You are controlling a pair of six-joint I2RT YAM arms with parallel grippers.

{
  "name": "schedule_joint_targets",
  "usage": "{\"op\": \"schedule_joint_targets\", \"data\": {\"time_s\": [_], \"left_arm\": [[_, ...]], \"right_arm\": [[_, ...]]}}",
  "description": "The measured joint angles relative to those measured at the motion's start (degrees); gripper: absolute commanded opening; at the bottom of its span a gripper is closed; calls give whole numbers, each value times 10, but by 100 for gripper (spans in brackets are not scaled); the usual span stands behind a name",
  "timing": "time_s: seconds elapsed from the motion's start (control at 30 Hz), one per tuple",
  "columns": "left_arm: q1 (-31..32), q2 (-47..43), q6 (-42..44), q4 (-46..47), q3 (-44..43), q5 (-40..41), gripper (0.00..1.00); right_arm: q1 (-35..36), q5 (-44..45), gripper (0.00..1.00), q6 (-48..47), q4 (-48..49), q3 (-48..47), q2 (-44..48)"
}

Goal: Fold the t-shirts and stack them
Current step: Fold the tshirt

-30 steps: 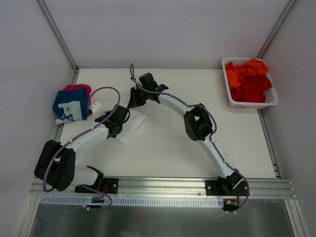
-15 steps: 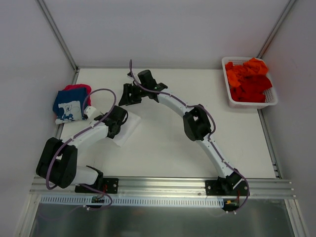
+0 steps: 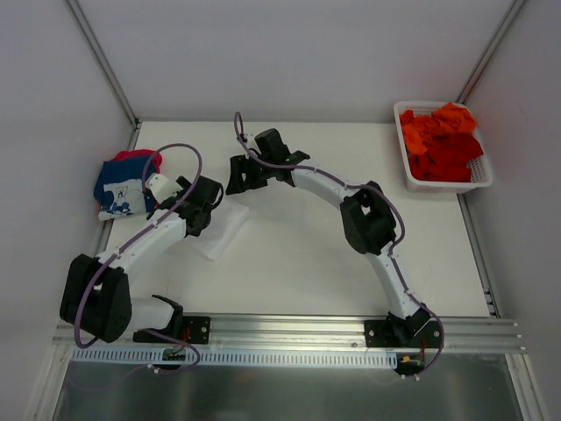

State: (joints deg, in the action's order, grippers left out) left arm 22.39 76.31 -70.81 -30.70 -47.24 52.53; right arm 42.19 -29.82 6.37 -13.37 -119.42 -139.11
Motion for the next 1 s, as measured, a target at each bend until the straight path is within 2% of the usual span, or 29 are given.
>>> {"op": "schedule_joint_targets", "data": {"time_s": [0.07,0.17,0.2,0.23,0.27,0.3,0.33,0.5,0.63,0.83,1.0], "left_arm": [[2,-27,22,0,-9,-10,88],[25,-66,58,4,-17,-18,82],[43,-77,72,7,-17,-23,74],[59,-85,86,13,-18,-29,58],[76,-90,96,20,-18,-40,14],[86,-92,105,23,-19,-52,0],[97,-92,113,29,-19,-66,0],[106,-77,121,40,-1,-105,0],[106,-53,119,40,14,-106,0],[106,-15,116,42,14,-105,0],[106,13,103,43,14,-105,0]], "right_arm": [[0,22,70,-12,4,62,59],[-1,54,70,-28,22,142,151],[-1,64,68,-35,23,161,183],[-1,71,47,-40,23,168,201],[-1,80,30,-50,22,174,220],[0,87,11,-56,21,176,234],[0,96,1,-57,21,181,245],[1,104,0,-57,32,235,255],[3,82,0,-42,33,261,209],[11,21,0,-19,30,199,98],[22,-4,0,-17,31,167,82]]}}
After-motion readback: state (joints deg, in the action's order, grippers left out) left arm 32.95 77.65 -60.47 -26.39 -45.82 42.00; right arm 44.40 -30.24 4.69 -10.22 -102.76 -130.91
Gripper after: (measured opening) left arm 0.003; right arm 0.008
